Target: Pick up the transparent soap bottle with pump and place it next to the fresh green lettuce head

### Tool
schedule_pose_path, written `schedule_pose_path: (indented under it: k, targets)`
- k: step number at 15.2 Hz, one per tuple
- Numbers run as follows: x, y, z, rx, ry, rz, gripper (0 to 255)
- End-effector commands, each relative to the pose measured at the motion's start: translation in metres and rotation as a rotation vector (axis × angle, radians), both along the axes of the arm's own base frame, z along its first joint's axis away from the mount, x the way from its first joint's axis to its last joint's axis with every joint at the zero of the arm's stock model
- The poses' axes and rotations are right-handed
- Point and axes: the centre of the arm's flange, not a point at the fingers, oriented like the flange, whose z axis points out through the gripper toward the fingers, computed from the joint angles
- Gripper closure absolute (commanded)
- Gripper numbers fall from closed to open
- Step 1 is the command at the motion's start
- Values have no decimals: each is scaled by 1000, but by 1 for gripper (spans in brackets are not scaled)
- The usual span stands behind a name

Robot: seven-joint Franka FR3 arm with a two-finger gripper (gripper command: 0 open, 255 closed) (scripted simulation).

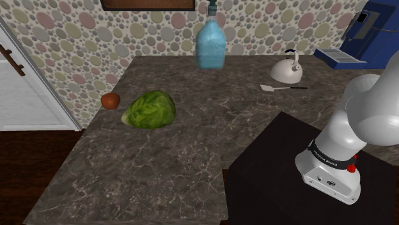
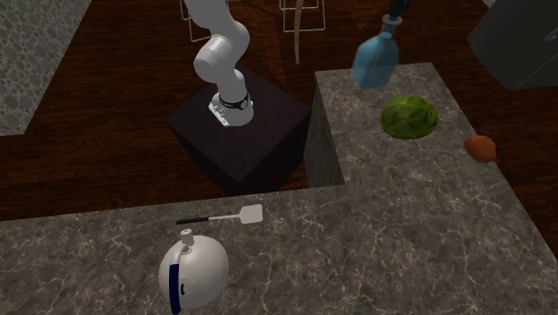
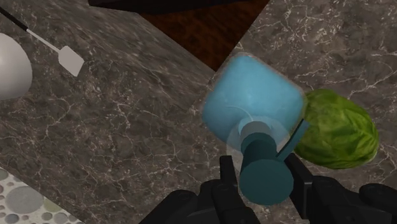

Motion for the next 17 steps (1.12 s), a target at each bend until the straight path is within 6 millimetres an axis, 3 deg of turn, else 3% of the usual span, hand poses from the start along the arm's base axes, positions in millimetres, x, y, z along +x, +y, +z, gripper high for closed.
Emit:
schedule_pose_path:
  k: [1,12,17]
  targets:
    - [-9,28,0,0,0,-2,255]
    - [-55,169,0,0,0,-2,255]
    - [-55,169,-26,0,0,-2,255]
